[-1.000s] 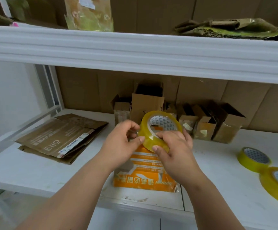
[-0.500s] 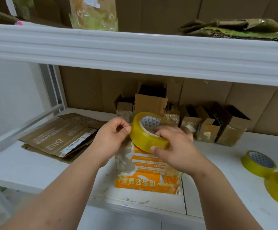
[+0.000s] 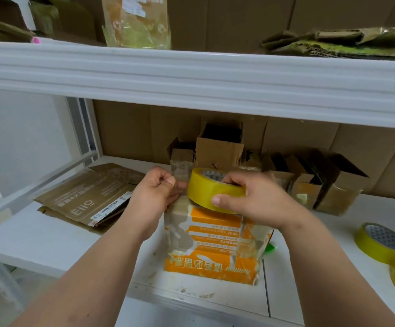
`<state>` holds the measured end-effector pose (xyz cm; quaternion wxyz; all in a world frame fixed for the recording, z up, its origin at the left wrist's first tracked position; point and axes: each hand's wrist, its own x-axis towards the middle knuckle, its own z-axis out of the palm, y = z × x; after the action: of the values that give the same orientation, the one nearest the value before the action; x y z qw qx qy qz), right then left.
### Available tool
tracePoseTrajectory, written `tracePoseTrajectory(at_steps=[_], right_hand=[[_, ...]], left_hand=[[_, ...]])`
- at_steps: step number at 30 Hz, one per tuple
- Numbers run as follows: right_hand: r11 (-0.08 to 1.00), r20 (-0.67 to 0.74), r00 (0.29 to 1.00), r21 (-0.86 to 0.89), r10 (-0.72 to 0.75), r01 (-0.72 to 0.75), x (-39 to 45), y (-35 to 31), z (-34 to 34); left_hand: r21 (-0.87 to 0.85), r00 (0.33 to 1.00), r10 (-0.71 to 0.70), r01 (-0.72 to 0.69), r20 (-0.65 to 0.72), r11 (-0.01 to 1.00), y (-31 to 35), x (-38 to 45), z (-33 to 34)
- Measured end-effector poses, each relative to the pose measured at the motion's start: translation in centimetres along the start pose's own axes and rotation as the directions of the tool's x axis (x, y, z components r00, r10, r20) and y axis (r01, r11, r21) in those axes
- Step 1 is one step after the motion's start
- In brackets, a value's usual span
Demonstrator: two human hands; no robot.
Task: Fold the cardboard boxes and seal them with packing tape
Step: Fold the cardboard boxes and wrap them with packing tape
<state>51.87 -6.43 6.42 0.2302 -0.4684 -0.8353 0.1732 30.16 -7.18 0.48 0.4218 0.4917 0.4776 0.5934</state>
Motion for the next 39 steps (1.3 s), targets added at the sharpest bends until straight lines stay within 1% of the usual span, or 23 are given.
tracePoseTrajectory(at_steps=[2,4,8,10,13,14,17,20,22,25,27,29,31,36,39], right_hand=[[0.999,0.091,0.996,-0.050,-0.002,0.007,0.4,-0.2,-0.2],[0.994,0.142,0.990,-0.113,0.012,0.005,0.8,-0.3,-0.2],[0.998,0.152,0.988,-0.053,-0.014,0.023,0.8,0.4,-0.1],[0.998,0.094,0.995,-0.055,-0.020,0.025,1.0,1.1,-0.2],[0.980,-0.089,0.996,-0.193,0.026,-0.043,1.2,2.5,-1.0],[0.977,-0.111,0.993,-0.204,0.043,-0.066,1.2,2.9,-1.3],[0.982,-0.034,0.997,-0.172,0.069,-0.074,0.8,3.6,-1.9],[0.983,0.061,0.997,-0.182,0.049,-0.037,0.2,3.8,-2.4],[0.977,0.083,0.996,-0.213,0.042,-0.024,-0.2,4.2,-2.9],[0.976,0.023,1.000,-0.217,0.007,-0.002,-0.5,4.7,-2.7],[0.972,-0.044,0.999,-0.233,-0.024,0.013,-0.1,4.4,-2.1],[0.968,-0.131,0.991,-0.250,-0.004,-0.030,0.4,4.1,-1.8],[0.945,-0.197,0.980,-0.317,0.016,-0.080,0.5,4.4,-1.9],[0.884,-0.235,0.971,-0.445,0.042,-0.146,0.6,4.2,-2.5],[0.889,-0.207,0.976,-0.434,0.060,-0.147,0.8,3.3,-3.1]], left_hand=[[-0.066,0.996,-0.035,0.030,-0.080,0.997,0.4,0.5,0.1],[-0.119,0.989,-0.077,0.061,-0.128,0.991,0.6,0.8,0.1],[-0.080,0.985,-0.070,0.058,-0.155,0.995,0.3,1.1,-0.3],[-0.116,0.976,-0.072,0.048,-0.208,0.992,0.1,1.2,-0.7],[-0.146,0.966,-0.075,0.039,-0.249,0.989,-0.1,1.3,-1.0],[-0.129,0.967,-0.072,0.041,-0.246,0.991,-0.1,1.3,-0.9],[-0.088,0.967,-0.071,0.051,-0.243,0.995,0.1,1.4,-0.4],[-0.147,0.960,-0.113,0.078,-0.255,0.986,0.3,1.6,-0.6],[-0.160,0.958,-0.121,0.080,-0.260,0.984,0.2,1.6,-0.8],[-0.158,0.944,-0.121,0.075,-0.307,0.985,-0.1,1.9,-0.6],[-0.222,0.917,-0.155,0.075,-0.368,0.972,-0.5,2.1,-0.8],[-0.303,0.886,-0.199,0.071,-0.418,0.950,-0.9,2.2,-1.3],[-0.321,0.881,-0.209,0.069,-0.424,0.945,-1.1,2.3,-1.4],[-0.293,0.874,-0.231,0.108,-0.428,0.950,-0.9,3.0,-0.5],[-0.283,0.871,-0.249,0.134,-0.423,0.950,-0.8,3.3,-0.3]])
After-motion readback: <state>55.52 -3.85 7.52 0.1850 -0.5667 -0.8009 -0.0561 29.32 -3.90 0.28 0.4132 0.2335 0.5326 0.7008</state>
